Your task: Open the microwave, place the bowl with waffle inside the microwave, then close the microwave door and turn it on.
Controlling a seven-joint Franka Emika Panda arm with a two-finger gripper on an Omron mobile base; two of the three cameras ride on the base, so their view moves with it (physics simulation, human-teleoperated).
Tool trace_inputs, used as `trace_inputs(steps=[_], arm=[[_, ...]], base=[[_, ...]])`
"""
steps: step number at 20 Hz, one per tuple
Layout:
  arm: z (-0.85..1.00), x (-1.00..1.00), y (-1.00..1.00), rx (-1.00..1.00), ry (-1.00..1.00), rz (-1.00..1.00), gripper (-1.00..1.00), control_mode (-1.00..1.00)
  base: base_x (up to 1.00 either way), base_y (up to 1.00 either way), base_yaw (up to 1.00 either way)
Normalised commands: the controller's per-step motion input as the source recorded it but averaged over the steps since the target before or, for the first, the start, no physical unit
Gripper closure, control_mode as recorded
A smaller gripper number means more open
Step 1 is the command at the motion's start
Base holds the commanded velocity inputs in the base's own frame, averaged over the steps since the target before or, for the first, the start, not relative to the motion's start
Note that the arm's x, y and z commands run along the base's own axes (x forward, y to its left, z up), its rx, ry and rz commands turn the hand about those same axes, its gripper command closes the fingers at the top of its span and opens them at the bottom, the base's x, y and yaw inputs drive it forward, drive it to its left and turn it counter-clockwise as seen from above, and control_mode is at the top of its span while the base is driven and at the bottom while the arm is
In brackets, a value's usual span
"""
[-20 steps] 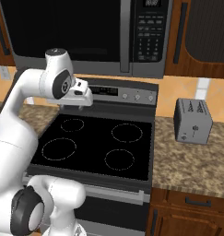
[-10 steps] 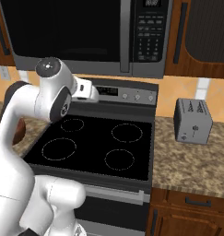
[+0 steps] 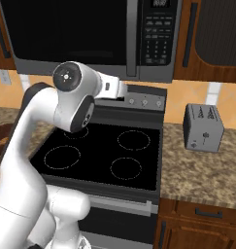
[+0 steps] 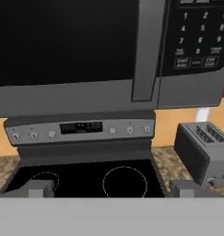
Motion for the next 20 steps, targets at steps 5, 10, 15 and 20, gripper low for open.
trace_inputs(steps=[5,10,15,20], arm=[[0.32,0.07,-0.51,0.0,-0.08,-0.04,-1.0,-1.0],[0.4,0.09,-0.14,0.0,-0.16,0.0,-1.0,-1.0],[0.68,0.5,0.0,0.0,-0.03,0.0,-1.0,-1.0],[0.35,0.59,-0.01,-0.03,0.02,0.0,-1.0,-1.0]], base=[[0.0,0.0,0.0],[0.0,0.0,0.0],[0.0,0.0,0.0],[0.0,0.0,0.0]])
